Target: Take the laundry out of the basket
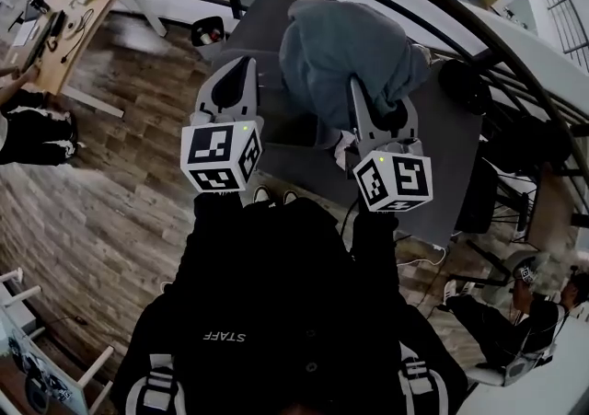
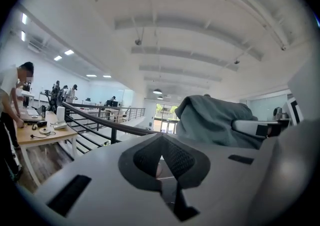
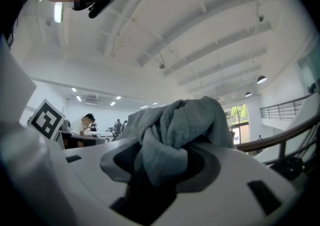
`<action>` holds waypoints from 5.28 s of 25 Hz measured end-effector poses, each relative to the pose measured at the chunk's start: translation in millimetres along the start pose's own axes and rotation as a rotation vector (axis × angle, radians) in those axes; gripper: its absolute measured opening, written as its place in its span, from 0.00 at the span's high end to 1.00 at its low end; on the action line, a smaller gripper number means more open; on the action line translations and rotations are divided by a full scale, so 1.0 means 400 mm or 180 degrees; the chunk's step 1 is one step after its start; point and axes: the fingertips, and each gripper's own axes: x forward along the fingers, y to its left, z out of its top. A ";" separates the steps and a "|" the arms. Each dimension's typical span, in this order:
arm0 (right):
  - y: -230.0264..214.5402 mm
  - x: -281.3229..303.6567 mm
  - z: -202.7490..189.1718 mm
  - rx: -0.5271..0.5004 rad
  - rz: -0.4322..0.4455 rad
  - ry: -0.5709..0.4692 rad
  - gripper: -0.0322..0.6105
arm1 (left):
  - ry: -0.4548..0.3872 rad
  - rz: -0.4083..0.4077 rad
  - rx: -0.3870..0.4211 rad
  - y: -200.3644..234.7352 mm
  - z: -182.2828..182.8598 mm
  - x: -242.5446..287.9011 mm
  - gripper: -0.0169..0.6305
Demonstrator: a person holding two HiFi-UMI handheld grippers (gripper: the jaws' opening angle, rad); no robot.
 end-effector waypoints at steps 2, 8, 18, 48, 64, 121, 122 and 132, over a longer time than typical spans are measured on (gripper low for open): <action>-0.021 -0.021 0.019 -0.0060 -0.0105 -0.0059 0.62 | -0.0017 -0.0073 0.0018 -0.025 0.005 0.009 0.97; -0.102 -0.082 0.047 -0.0132 -0.0393 -0.0127 0.62 | -0.0025 -0.0298 0.0067 -0.113 0.011 0.037 0.97; -0.280 -0.203 -0.010 -0.0163 -0.0974 0.0042 0.62 | 0.0120 -0.0566 0.0119 -0.225 -0.041 0.086 0.97; -0.514 -0.306 -0.471 0.0263 -0.1414 0.1074 0.61 | 0.0501 -0.0769 0.0305 -0.377 -0.167 0.147 0.97; -0.558 -0.296 -0.815 0.0661 -0.1463 0.1906 0.56 | 0.0602 -0.0628 0.0339 -0.334 -0.192 0.138 0.97; -0.012 -0.056 0.037 -0.0483 -0.0230 -0.0125 0.93 | 0.0100 -0.0364 0.0363 -0.233 -0.052 0.065 0.97; -0.006 -0.051 0.038 -0.0461 -0.0220 -0.0120 0.93 | 0.0083 -0.0351 0.0383 -0.228 -0.049 0.063 0.97; 0.023 0.002 0.041 -0.0356 -0.0206 -0.0112 0.93 | -0.0047 -0.0266 0.0508 -0.180 -0.019 0.055 0.97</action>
